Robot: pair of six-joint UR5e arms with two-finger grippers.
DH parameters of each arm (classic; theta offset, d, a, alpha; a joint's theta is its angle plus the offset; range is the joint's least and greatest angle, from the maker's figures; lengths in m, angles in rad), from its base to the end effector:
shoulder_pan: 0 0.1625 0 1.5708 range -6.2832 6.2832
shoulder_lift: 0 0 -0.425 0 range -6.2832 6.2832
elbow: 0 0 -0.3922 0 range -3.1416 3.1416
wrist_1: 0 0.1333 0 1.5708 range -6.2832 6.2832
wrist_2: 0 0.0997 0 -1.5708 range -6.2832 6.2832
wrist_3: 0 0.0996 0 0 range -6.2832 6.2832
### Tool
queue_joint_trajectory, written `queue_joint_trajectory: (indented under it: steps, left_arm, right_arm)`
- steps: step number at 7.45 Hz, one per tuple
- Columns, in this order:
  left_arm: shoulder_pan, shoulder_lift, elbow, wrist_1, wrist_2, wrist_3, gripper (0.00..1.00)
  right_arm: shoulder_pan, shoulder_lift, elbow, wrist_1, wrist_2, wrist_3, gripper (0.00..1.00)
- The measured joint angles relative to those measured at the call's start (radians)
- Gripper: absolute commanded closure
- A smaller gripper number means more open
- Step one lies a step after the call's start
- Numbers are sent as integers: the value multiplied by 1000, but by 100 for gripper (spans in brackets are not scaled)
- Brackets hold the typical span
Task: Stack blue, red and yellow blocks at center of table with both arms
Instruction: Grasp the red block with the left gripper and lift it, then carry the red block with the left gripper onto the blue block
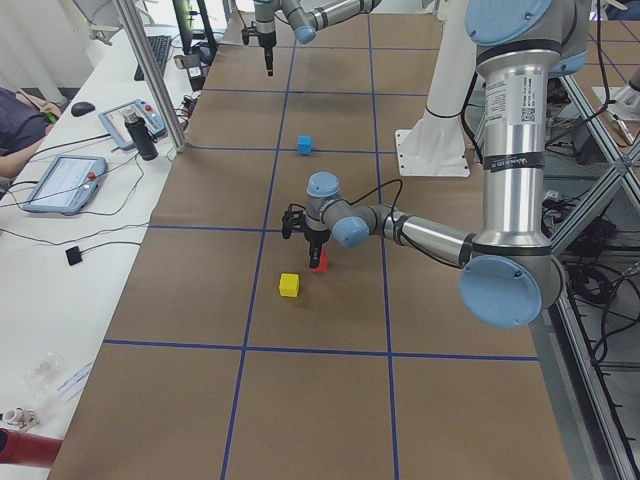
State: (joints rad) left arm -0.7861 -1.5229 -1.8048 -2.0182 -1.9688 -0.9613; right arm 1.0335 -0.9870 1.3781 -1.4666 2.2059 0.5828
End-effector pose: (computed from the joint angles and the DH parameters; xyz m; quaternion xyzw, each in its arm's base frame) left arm 0.2861 -0.4206 0.5294 0.0522 0.3547 -0.0208 0.9333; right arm -0.3061 -0.6588 0.3908 0.0365 -0.3802 -0.0556 0.9225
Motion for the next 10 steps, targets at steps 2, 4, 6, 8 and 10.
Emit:
queue_joint_trajectory:
  steps: [2, 4, 6, 8, 10]
  left_arm:
    - [-5, -90, -11, 127, -2, 2, 100]
    - [-7, -282, -24, 354, -1, 23, 100]
    - [-3, -529, -10, 581, -2, 33, 100]
    - [12, -738, 72, 698, -5, 31, 100]
    - [48, -911, 225, 709, -6, 30, 100]
  right_arm:
    - [11, -3, 1, -1, 6, 0, 0]
    - [41, -24, 1, 2, 20, -20, 0]
    - [83, -68, 1, 5, 31, -89, 0]
    - [128, -124, 1, 12, 67, -153, 0]
    - [187, -177, 1, 22, 118, -207, 0]
